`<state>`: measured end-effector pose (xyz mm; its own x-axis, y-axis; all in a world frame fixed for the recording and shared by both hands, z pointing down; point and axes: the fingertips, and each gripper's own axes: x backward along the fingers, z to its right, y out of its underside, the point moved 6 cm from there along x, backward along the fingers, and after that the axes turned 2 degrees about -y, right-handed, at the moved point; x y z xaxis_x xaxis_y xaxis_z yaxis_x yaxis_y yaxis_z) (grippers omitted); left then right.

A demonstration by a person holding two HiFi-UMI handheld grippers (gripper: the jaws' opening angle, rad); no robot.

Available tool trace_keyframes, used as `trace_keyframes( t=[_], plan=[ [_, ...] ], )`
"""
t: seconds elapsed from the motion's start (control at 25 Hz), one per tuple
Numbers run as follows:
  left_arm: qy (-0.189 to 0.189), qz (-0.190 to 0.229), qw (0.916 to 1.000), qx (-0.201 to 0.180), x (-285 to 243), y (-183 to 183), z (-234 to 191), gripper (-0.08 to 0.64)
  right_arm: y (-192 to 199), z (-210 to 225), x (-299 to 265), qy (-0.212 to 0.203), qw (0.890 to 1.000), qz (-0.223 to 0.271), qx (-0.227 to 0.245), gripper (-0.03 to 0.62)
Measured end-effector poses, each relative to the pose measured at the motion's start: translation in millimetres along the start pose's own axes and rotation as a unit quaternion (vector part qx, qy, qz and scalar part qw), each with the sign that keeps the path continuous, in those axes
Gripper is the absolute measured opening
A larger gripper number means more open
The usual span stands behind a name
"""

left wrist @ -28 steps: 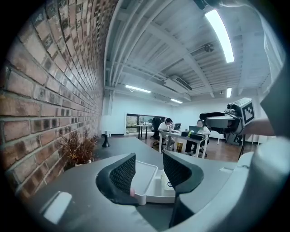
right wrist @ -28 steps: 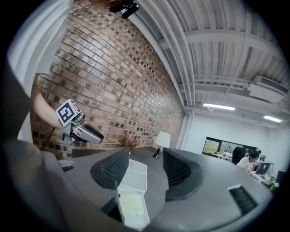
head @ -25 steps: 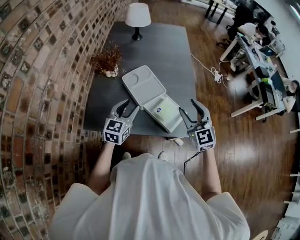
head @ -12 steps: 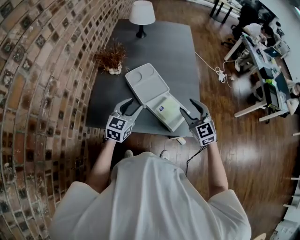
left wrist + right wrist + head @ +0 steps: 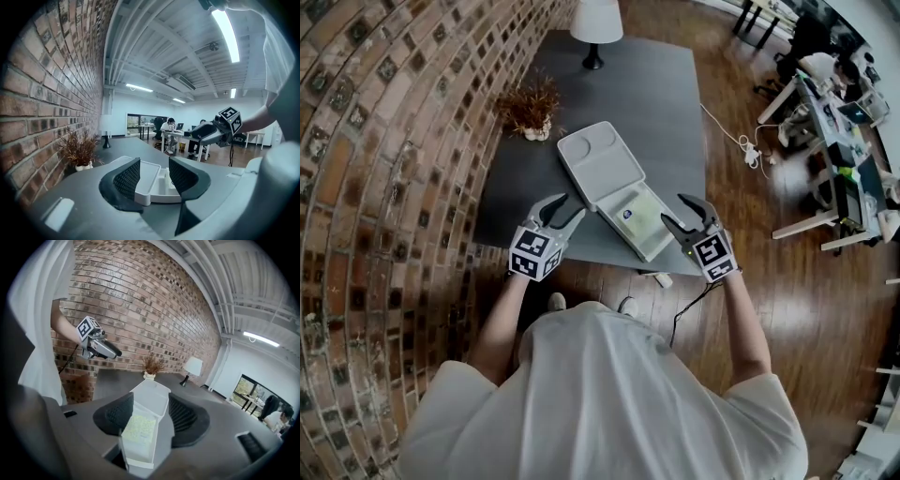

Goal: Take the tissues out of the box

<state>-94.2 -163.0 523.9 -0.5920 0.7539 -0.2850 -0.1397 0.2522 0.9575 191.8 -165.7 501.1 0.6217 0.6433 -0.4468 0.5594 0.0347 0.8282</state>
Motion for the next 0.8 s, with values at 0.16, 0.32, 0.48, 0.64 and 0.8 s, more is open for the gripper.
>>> trace_keyframes(
  t=[0.16, 0.32, 0.48, 0.64, 0.8],
  plan=[
    [0.004, -0.006, 1.0, -0.005, 5, 3, -2, 0.202, 3, -2, -8, -0.053, 0.997, -0.03, 0.039, 0.253],
    [0.002, -0.008, 0.9999, -0.006, 12, 4, -4, 0.202, 8, -2, -18, -0.099, 0.991, -0.053, 0.079, 0.256],
    [0.0, -0.008, 1.0, -0.001, 16, 6, -5, 0.202, 15, 0, -31, -0.135, 0.981, -0.082, 0.114, 0.256],
    [-0.004, -0.009, 0.9999, 0.0, 19, 6, -6, 0.202, 26, -6, -46, -0.178, 0.967, -0.113, 0.145, 0.29],
    [0.009, -0.022, 0.9994, -0.027, 20, 6, -4, 0.202, 43, -12, -61, -0.221, 0.943, -0.15, 0.197, 0.295]
  ],
)
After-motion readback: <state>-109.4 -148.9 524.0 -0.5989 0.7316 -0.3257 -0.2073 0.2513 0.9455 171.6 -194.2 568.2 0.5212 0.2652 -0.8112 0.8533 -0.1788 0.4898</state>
